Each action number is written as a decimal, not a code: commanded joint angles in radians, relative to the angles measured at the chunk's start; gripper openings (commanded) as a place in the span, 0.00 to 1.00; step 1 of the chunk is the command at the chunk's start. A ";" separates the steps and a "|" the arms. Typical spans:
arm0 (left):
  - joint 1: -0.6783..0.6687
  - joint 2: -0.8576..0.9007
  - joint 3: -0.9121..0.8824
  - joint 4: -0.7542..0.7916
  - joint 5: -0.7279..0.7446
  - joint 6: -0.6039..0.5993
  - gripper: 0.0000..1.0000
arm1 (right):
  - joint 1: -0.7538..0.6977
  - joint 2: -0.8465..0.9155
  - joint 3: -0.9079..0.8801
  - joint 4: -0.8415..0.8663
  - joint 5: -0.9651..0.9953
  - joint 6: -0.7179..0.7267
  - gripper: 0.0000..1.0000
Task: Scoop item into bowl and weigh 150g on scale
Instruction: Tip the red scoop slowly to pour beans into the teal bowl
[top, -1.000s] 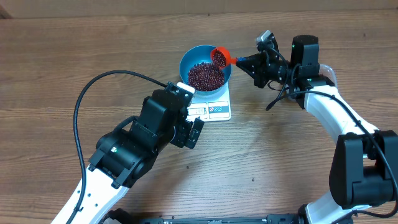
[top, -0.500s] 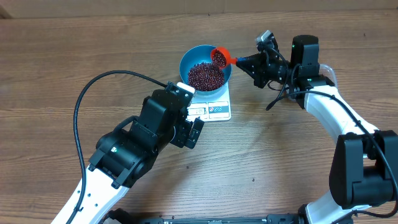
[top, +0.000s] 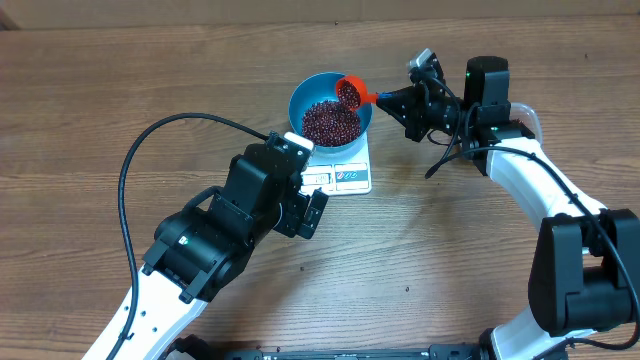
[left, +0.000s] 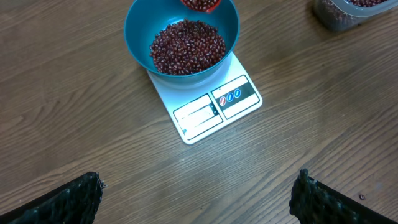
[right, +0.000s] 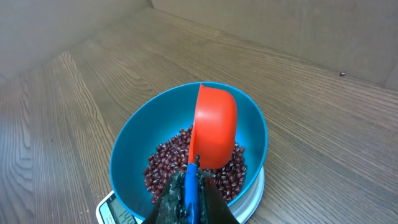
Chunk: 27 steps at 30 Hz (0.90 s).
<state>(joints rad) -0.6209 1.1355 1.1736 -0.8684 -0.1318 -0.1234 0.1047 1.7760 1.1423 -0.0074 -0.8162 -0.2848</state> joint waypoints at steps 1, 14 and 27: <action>0.005 0.003 0.007 0.002 -0.009 0.015 1.00 | 0.005 0.003 0.002 0.007 0.023 0.013 0.04; 0.005 0.003 0.007 0.002 -0.009 0.015 1.00 | 0.006 0.003 0.002 0.026 -0.020 0.006 0.04; 0.005 0.003 0.007 0.002 -0.009 0.015 1.00 | 0.001 0.003 0.002 0.002 0.023 0.124 0.04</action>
<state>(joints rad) -0.6209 1.1355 1.1736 -0.8684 -0.1318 -0.1234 0.1055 1.7760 1.1423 -0.0055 -0.7959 -0.2359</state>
